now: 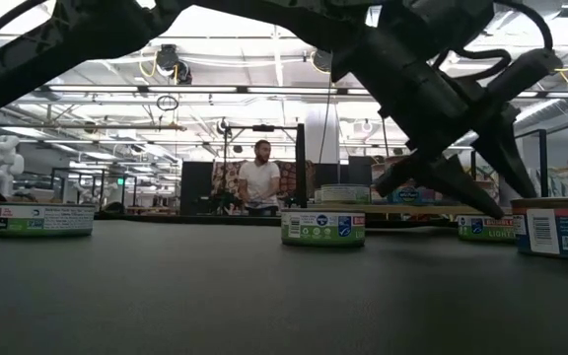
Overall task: Stack canned seafood by type on shelf
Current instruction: Stack the blue pink tuna can on top of the other blue pink tuna can on the shelf
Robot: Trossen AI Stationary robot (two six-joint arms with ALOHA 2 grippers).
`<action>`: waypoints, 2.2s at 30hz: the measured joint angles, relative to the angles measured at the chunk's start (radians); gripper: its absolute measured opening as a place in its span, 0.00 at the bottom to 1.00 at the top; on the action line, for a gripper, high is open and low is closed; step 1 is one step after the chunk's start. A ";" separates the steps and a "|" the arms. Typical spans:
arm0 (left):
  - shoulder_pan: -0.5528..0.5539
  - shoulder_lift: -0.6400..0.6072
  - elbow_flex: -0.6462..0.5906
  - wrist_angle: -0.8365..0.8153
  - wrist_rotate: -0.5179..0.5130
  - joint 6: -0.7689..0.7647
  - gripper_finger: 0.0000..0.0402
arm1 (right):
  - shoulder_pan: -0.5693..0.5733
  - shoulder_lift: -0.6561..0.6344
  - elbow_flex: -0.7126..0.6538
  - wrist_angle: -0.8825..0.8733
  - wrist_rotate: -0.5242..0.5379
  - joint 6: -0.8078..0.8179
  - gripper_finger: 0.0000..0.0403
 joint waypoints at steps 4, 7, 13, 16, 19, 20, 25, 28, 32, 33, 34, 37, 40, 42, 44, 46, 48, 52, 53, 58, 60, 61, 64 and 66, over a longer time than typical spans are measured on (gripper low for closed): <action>0.009 0.000 0.000 -0.003 0.012 0.000 0.25 | 0.000 0.000 0.000 0.000 0.001 0.000 0.00; 0.013 0.000 0.001 -0.003 0.018 0.005 0.15 | 0.000 0.000 0.000 0.002 0.001 0.000 0.00; 0.025 0.000 0.002 -0.003 0.030 0.027 0.02 | 0.000 0.000 0.000 0.007 0.001 0.000 0.00; 0.039 0.000 0.003 -0.002 0.061 0.025 0.01 | 0.000 0.000 0.000 0.008 0.000 0.000 0.00; 0.053 0.000 0.003 0.000 0.072 0.024 0.01 | 0.000 0.000 0.000 0.009 -0.002 0.000 0.00; 0.057 0.000 0.003 0.000 0.073 0.024 0.01 | 0.000 0.000 0.000 0.011 -0.002 0.000 0.00; 0.072 -0.010 0.001 0.003 0.091 0.024 0.00 | 0.000 0.000 0.000 0.011 -0.003 -0.001 0.00; 0.079 -0.032 0.001 0.008 0.100 0.024 0.00 | 0.000 0.000 0.000 0.010 -0.004 -0.004 0.00; 0.088 -0.065 0.003 0.022 0.100 0.024 0.00 | 0.000 0.000 0.000 0.004 -0.005 -0.004 0.00; 0.090 -0.074 0.003 0.022 0.100 0.024 0.00 | 0.000 0.000 0.000 0.002 -0.005 -0.004 0.00; 0.093 -0.077 0.003 0.016 0.100 0.024 0.00 | 0.000 0.000 0.000 0.002 -0.005 -0.004 0.00; 0.100 -0.084 0.002 0.014 0.101 0.018 0.00 | 0.000 0.000 0.000 -0.001 -0.005 -0.004 0.00; 0.110 -0.089 0.002 0.025 0.112 -0.002 0.00 | 0.000 0.000 0.000 0.000 -0.005 -0.004 0.00; 0.122 -0.092 0.002 0.037 0.131 -0.003 0.00 | 0.000 0.000 0.000 0.000 -0.005 -0.004 0.00; 0.128 -0.094 0.002 0.053 0.133 -0.020 0.00 | 0.000 0.000 0.000 0.000 -0.005 -0.003 0.00; 0.137 -0.094 0.002 0.075 0.140 -0.028 0.00 | 0.000 0.000 0.000 0.001 -0.005 -0.003 0.00; 0.146 -0.101 0.002 0.084 0.145 -0.042 0.00 | 0.000 0.000 0.000 0.003 -0.005 -0.003 0.00; 0.169 -0.107 0.002 0.181 0.144 -0.070 0.00 | 0.000 0.000 0.000 0.002 -0.005 -0.004 0.00; 0.178 -0.107 0.002 0.209 0.145 -0.090 0.00 | 0.000 0.000 0.000 0.002 -0.005 -0.003 0.00; 0.223 -0.107 0.002 0.309 0.110 -0.133 0.00 | 0.000 0.000 0.000 0.002 -0.005 -0.004 0.00; 0.241 -0.107 0.002 0.328 0.091 -0.134 0.00 | 0.000 0.000 0.000 0.001 -0.005 -0.004 0.00; 0.250 -0.107 0.002 0.344 0.088 -0.134 0.00 | 0.000 0.000 0.000 -0.002 -0.005 -0.004 0.00; 0.281 -0.112 0.002 0.374 0.073 -0.158 0.00 | 0.000 0.000 0.000 -0.011 -0.005 -0.006 0.00; 0.304 -0.114 0.003 0.397 0.064 -0.160 0.00 | 0.000 0.000 0.000 -0.018 -0.004 -0.007 0.00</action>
